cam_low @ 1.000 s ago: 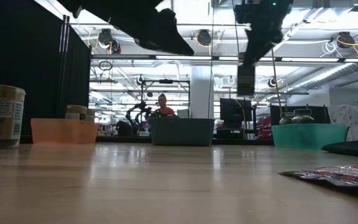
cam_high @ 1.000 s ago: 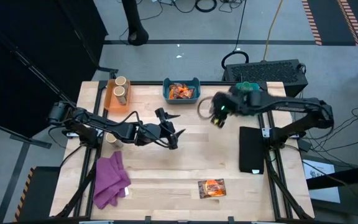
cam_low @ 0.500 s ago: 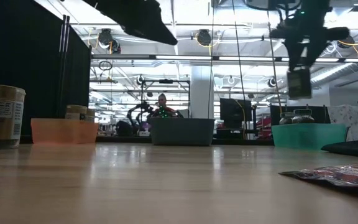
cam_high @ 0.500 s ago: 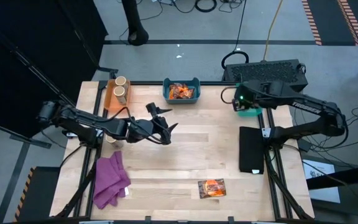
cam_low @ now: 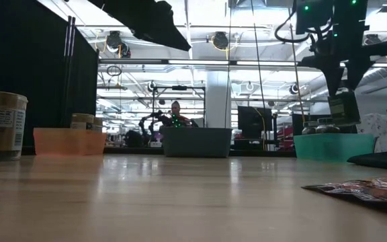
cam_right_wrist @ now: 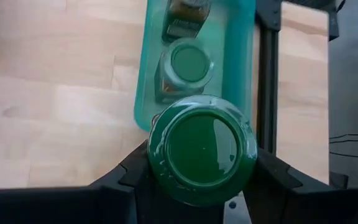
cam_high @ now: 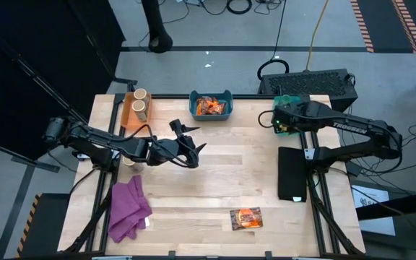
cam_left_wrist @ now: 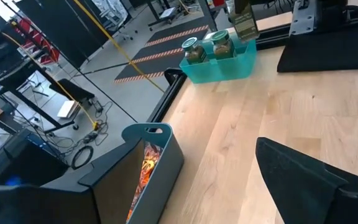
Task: Sort spices by type
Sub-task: Put the green seasoning bottle into the light blue bin
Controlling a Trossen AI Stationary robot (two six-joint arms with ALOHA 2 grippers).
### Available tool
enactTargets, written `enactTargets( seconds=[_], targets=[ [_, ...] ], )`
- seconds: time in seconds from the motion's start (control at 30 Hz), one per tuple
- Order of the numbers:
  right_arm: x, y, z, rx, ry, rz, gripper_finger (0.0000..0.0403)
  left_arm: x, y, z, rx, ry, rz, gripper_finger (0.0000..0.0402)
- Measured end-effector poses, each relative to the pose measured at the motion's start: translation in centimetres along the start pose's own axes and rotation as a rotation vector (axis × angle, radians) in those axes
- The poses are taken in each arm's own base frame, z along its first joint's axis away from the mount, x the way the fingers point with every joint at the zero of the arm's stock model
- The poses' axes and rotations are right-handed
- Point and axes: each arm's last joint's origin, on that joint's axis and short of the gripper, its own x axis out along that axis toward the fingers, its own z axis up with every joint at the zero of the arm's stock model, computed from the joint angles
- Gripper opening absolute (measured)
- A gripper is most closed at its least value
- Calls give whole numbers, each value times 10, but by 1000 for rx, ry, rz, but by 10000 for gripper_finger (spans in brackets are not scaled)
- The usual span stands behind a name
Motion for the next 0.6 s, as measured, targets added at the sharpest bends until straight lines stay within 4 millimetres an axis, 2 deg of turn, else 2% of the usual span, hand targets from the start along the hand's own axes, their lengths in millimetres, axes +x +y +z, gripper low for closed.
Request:
enactTargets(
  seconds=[0.6],
  targets=[
    [5,-1,11,1,-50,-7,163,0,0,0,0,1,0,316]
  ],
)
